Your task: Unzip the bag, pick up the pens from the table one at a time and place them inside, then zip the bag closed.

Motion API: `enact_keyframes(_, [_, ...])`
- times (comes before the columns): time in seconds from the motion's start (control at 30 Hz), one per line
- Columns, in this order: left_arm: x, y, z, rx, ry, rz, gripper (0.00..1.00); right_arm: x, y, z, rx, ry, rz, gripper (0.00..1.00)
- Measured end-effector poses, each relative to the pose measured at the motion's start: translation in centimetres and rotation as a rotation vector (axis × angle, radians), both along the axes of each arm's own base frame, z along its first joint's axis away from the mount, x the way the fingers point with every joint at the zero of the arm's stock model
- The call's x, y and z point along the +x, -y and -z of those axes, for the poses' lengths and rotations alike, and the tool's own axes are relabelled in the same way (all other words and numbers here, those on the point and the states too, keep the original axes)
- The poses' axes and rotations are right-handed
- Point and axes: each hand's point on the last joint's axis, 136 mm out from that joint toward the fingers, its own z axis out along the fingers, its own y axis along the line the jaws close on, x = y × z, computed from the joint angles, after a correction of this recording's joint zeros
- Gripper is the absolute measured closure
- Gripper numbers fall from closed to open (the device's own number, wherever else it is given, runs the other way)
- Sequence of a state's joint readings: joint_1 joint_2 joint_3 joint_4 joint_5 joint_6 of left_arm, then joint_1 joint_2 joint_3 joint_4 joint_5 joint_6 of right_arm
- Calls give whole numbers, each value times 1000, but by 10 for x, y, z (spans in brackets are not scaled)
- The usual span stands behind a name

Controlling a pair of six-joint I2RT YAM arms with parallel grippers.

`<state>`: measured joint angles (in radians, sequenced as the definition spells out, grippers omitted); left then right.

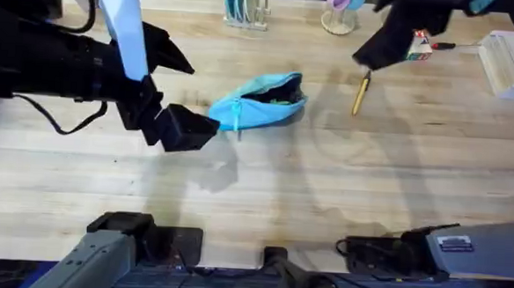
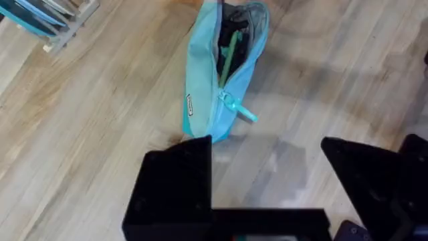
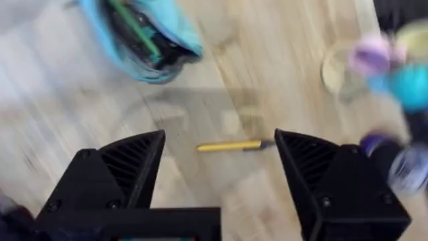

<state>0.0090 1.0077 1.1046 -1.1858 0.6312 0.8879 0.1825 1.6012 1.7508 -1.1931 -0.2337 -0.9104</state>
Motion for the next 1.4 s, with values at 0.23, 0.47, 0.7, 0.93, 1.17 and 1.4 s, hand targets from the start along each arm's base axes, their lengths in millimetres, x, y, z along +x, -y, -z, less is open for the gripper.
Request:
enact_keyframes(0.23, [0, 0, 0, 0, 0, 0, 8, 11, 51, 0, 134, -107, 418, 5])
enact_keyframes(0.47, [0, 0, 0, 0, 0, 0, 8, 5, 61, 3, 198, -191, 586, 5])
enact_keyframes(0.7, [0, 0, 0, 0, 0, 0, 8, 5, 59, 2, 242, -225, 671, 5])
enact_keyframes(0.93, [0, 0, 0, 0, 0, 0, 7, 5, 58, 2, 255, -235, 687, 5])
enact_keyframes(1.17, [0, 0, 0, 0, 0, 0, 7, 0, 58, 4, 249, -256, 693, 5])
enact_keyframes(1.4, [0, 0, 0, 0, 0, 0, 7, 4, 58, 3, 261, -248, 708, 6])
